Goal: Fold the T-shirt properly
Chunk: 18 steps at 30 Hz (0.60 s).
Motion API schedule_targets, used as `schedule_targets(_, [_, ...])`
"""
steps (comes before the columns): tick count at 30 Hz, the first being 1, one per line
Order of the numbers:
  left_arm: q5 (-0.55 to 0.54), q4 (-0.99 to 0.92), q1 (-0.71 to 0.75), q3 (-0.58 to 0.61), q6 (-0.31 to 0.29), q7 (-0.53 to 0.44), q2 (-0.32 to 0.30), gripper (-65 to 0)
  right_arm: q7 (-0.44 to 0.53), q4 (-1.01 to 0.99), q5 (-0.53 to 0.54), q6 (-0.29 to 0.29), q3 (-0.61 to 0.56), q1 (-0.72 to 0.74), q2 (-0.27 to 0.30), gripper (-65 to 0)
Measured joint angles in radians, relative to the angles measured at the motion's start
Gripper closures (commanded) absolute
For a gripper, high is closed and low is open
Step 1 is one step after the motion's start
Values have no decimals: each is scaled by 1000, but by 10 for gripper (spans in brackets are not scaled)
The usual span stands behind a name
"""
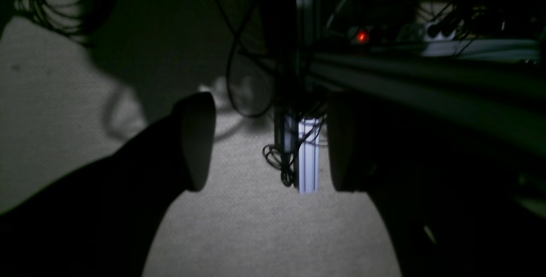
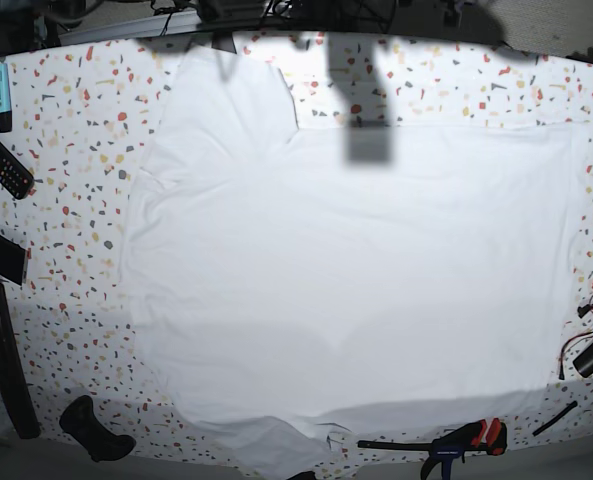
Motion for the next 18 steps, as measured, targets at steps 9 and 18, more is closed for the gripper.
schedule_targets(9, [1, 271, 181, 0, -119, -3, -60, -389, 93, 336, 130, 55, -1, -249, 112, -328])
schedule_targets(18, [-51, 651, 497, 1, -121, 6, -137, -389, 69, 721, 124, 182, -1, -544, 269, -328])
